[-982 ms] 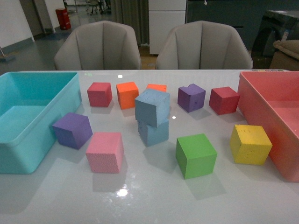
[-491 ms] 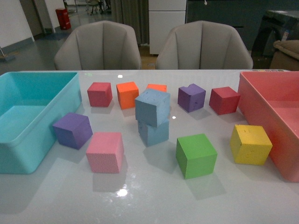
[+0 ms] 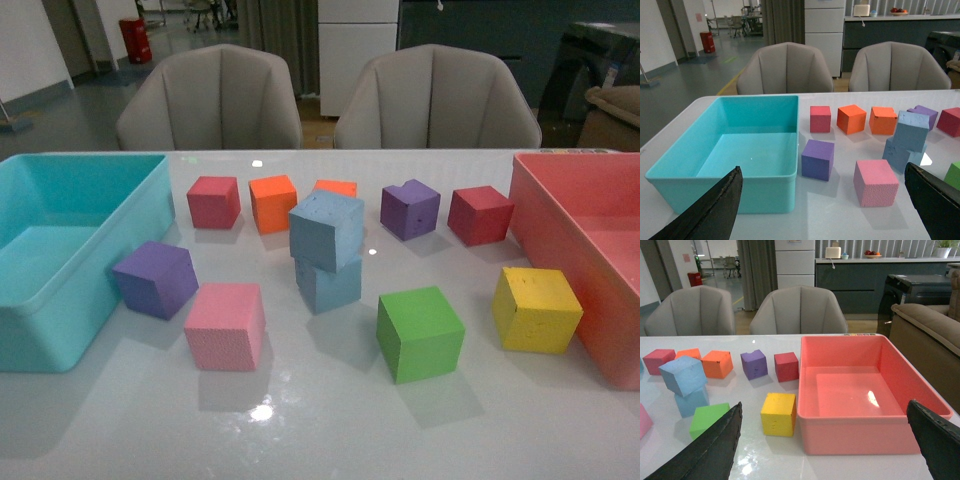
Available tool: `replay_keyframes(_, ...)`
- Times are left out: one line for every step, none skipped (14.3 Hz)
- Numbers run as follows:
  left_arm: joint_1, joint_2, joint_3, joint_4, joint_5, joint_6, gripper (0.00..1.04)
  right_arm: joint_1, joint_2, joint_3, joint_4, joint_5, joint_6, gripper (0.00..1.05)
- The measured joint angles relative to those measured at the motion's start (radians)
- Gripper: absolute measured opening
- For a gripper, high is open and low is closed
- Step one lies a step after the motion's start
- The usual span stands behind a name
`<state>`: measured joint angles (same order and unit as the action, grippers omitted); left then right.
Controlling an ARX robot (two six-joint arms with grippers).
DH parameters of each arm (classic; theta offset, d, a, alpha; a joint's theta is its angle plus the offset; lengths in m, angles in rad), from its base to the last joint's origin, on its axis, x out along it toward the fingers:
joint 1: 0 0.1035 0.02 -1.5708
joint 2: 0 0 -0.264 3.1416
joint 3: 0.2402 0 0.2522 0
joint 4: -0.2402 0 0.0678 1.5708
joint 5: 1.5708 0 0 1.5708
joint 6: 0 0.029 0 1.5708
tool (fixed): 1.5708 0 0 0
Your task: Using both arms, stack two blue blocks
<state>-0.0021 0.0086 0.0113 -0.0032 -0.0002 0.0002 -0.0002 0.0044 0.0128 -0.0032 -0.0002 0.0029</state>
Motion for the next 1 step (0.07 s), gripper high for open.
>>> replay_keyframes(0.0,0.0,0.0,0.0,0.0,0.0,0.98,0.0,0.0,0.0,0.0,0.0,0.0,0.98)
